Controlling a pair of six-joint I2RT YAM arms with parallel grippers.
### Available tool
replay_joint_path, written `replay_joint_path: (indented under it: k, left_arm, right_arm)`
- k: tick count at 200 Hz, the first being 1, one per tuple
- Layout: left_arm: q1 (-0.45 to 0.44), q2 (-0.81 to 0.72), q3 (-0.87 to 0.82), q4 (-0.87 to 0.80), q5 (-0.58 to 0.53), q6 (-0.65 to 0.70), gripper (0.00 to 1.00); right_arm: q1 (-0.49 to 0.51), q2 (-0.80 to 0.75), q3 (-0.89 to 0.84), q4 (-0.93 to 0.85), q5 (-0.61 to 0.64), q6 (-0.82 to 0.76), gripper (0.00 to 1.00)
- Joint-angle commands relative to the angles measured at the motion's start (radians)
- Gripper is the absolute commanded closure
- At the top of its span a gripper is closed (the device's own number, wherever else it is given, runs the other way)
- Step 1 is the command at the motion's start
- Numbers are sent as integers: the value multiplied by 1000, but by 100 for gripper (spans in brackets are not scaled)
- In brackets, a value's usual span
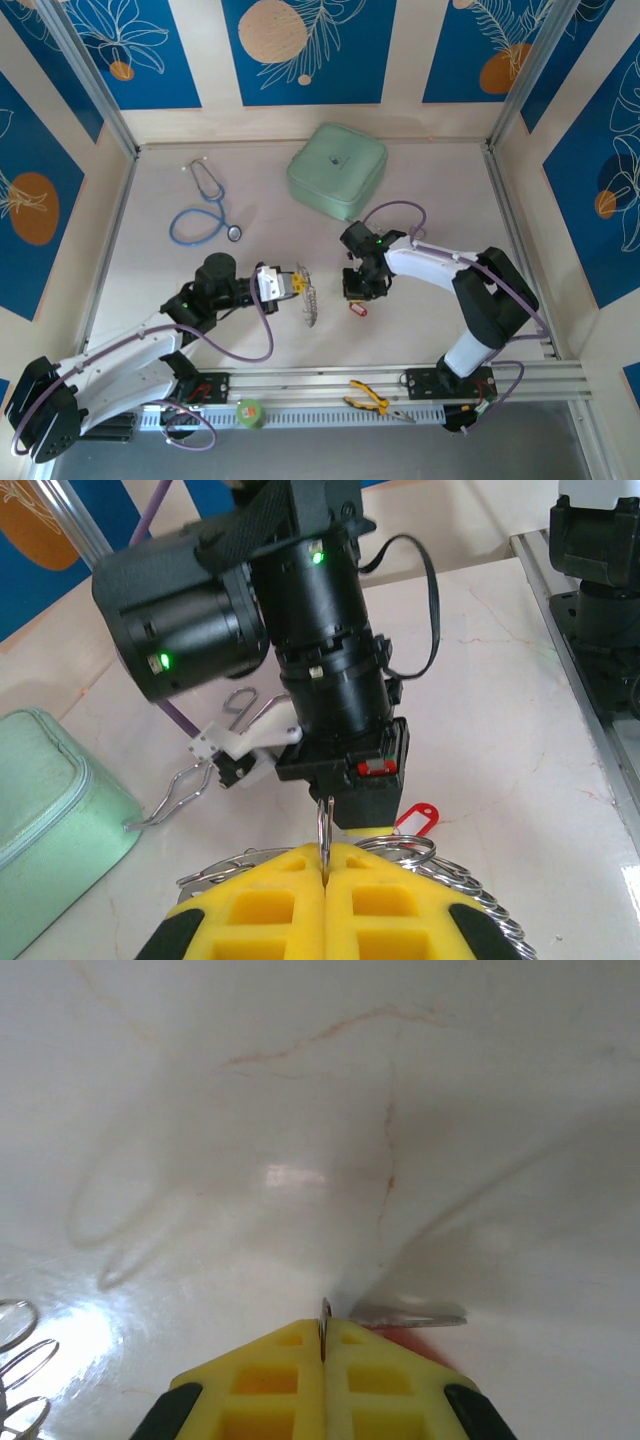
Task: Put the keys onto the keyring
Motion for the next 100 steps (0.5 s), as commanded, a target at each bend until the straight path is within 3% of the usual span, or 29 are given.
replay_joint_path:
  k: [1, 49, 100]
  left_arm:
    - [-6, -23, 30, 24, -24, -61, 100]
    - [-6, -30, 28, 17, -77, -242, 100]
    - [-6, -67, 44, -25, -94, -288, 100]
  right_arm:
    - [7, -150, -12, 42, -31, -94, 100]
    - [1, -463, -142, 235, -177, -339, 100]
    - [-6, -610, -162, 301, -433, -503, 100]
